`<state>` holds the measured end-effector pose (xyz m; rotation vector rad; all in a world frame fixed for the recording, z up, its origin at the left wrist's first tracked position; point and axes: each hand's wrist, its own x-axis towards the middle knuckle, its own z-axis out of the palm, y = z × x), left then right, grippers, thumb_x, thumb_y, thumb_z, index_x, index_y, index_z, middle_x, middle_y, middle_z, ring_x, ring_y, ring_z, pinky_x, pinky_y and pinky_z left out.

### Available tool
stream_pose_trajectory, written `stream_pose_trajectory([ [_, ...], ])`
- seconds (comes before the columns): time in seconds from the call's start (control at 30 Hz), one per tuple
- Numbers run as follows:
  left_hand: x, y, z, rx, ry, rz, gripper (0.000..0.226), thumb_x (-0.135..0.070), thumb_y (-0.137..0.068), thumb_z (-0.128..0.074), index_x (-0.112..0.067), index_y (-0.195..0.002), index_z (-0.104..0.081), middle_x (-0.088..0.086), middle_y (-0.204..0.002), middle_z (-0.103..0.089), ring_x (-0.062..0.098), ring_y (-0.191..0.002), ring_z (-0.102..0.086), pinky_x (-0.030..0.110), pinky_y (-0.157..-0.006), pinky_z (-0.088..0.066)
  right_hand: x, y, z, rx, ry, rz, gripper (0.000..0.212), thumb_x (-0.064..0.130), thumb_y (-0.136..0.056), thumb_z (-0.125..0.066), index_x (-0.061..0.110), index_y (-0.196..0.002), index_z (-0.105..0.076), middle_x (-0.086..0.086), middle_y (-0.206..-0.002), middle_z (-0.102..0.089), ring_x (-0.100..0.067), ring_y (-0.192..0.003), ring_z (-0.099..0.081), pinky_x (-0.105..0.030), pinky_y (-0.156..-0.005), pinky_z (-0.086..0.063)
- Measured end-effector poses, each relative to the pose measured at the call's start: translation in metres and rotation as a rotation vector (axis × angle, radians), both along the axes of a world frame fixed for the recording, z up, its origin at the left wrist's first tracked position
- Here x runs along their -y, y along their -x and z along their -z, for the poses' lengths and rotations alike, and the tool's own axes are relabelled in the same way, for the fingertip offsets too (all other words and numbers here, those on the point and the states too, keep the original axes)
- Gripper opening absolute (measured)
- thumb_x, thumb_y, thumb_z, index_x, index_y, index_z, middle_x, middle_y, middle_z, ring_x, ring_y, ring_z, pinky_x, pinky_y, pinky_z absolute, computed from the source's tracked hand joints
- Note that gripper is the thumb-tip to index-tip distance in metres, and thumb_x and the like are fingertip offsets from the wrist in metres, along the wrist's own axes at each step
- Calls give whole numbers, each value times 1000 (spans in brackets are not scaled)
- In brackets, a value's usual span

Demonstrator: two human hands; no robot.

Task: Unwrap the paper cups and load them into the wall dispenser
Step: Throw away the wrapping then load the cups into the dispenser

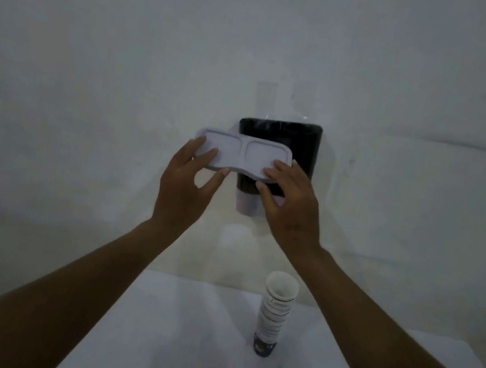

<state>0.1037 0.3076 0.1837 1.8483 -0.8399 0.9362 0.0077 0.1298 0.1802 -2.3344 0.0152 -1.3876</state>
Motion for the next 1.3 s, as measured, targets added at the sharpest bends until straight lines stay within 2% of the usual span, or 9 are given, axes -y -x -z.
stream_pose_trajectory([
  [0.1, -30, 16, 50, -35, -36, -22, 41, -31, -87, -70, -11, -123, -67, 11, -139, -58, 26, -130, -53, 42, -105, -47, -29, 11, 50, -54, -36, -43, 30, 19, -90, -69, 10, -118, -69, -9, -129, -65, -29, -129, -54, -40, -114, -39],
  [0.2, -57, 32, 102, -127, -79, -31, 43, -37, -89, -64, -11, -123, -67, 10, -139, -58, 26, -131, -51, 37, -107, -46, -55, 23, 100, -128, -60, -45, 30, 20, -90, -70, 11, -118, -69, -8, -129, -66, -27, -129, -55, -37, -113, -40],
  [0.43, -104, 64, 214, -292, -193, -43, 39, -28, -86, -73, -13, -122, -68, 9, -136, -60, 26, -131, -52, 29, -108, -43, -93, 53, 207, -382, -125, -67, 29, 23, -90, -69, 12, -117, -70, -4, -130, -66, -27, -131, -53, -36, -109, -43],
  [0.67, -130, 94, 322, -448, -296, -1, 39, -28, -84, -73, -13, -120, -68, 11, -133, -61, 30, -126, -55, 38, -102, -50, -116, 85, 308, -608, -183, -70, 28, 19, -88, -72, 12, -114, -72, -5, -127, -67, -28, -127, -56, -38, -107, -46],
  [0.93, -140, 118, 400, -697, -427, 43, 40, -39, -91, -61, -10, -118, -67, 15, -135, -60, 36, -128, -52, 50, -105, -46, -130, 105, 385, -800, -262, -76, 29, 16, -88, -72, 8, -116, -70, -10, -127, -66, -31, -124, -57, -43, -106, -48],
  [1.03, -140, 118, 413, -746, -449, 61, 33, -30, -89, -64, -10, -115, -68, 17, -133, -60, 39, -125, -53, 58, -102, -46, -129, 108, 399, -831, -267, -78, 29, 16, -89, -71, 6, -116, -69, -11, -126, -66, -30, -123, -57, -41, -106, -48],
  [1.1, -140, 118, 416, -755, -477, 68, 29, -19, -87, -70, -11, -115, -67, 16, -135, -57, 39, -127, -51, 63, -102, -42, -128, 110, 406, -845, -258, -69, 27, 15, -89, -69, 4, -114, -69, -12, -125, -65, -30, -123, -57, -39, -106, -47],
  [1.17, -141, 118, 418, -774, -535, 37, 31, -16, -86, -70, -14, -117, -67, 14, -140, -54, 37, -133, -46, 69, -107, -31, -128, 112, 411, -860, -240, -67, 27, 13, -89, -68, 3, -114, -69, -14, -125, -64, -31, -123, -57, -39, -107, -46],
  [1.3, -137, 119, 412, -778, -636, -49, 30, -23, -88, -68, -20, -119, -68, 9, -145, -52, 37, -144, -33, 67, -113, -5, -121, 116, 406, -876, -262, -71, 28, 13, -90, -65, 4, -117, -69, -13, -128, -64, -29, -123, -58, -37, -106, -47],
])
